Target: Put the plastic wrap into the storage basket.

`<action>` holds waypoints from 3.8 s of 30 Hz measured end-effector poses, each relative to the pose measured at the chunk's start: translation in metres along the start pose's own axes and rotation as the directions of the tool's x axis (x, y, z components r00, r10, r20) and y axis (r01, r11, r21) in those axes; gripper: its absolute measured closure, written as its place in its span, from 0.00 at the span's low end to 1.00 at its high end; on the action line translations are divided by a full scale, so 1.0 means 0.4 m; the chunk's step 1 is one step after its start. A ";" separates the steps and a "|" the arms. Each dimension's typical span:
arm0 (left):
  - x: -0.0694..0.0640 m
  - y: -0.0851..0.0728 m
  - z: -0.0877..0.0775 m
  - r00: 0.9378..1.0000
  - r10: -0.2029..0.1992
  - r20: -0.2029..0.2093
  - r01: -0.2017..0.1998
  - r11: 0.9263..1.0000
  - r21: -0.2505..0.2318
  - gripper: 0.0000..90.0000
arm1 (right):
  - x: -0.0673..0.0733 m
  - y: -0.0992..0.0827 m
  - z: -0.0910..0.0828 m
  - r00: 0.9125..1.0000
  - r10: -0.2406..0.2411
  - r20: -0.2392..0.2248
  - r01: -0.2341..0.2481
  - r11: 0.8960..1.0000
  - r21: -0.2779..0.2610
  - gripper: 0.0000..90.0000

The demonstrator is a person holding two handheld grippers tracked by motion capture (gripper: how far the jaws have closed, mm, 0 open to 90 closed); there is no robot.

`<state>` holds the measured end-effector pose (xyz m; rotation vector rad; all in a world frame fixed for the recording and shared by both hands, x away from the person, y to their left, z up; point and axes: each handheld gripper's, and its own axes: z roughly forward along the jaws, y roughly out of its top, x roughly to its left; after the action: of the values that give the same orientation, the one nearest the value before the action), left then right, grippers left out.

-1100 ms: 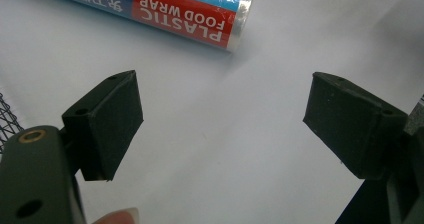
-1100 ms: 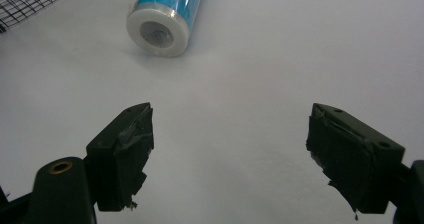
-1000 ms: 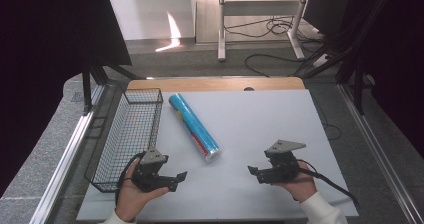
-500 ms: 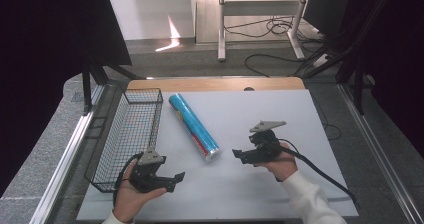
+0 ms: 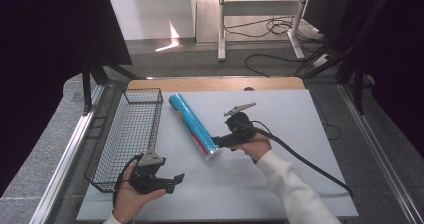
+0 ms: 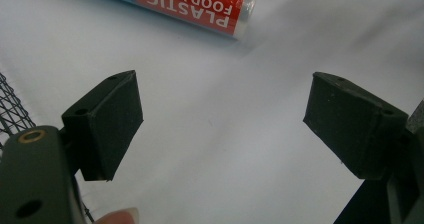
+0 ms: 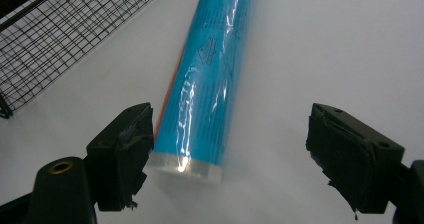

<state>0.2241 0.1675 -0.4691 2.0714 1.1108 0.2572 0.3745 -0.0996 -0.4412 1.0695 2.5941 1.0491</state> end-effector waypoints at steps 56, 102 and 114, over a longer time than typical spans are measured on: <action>0.009 -0.009 0.004 1.000 -0.004 -0.003 0.004 1.000 0.003 0.17 | 0.012 0.136 0.349 0.993 0.113 0.044 -0.121 0.956 0.266 0.34; 0.014 -0.003 0.021 0.998 -0.060 0.024 0.061 0.998 -0.029 0.17 | -0.059 -0.042 -0.032 0.989 0.123 -0.081 -0.113 0.987 0.117 0.35; 0.013 0.007 0.028 0.994 -0.094 0.063 0.098 0.994 -0.056 0.17 | -0.053 -0.110 -0.088 0.985 0.128 -0.120 -0.117 0.989 0.091 0.35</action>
<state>0.2344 0.1647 -0.4759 1.9550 1.1488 0.1768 0.3520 -0.1552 -0.4462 1.2350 2.7230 1.0750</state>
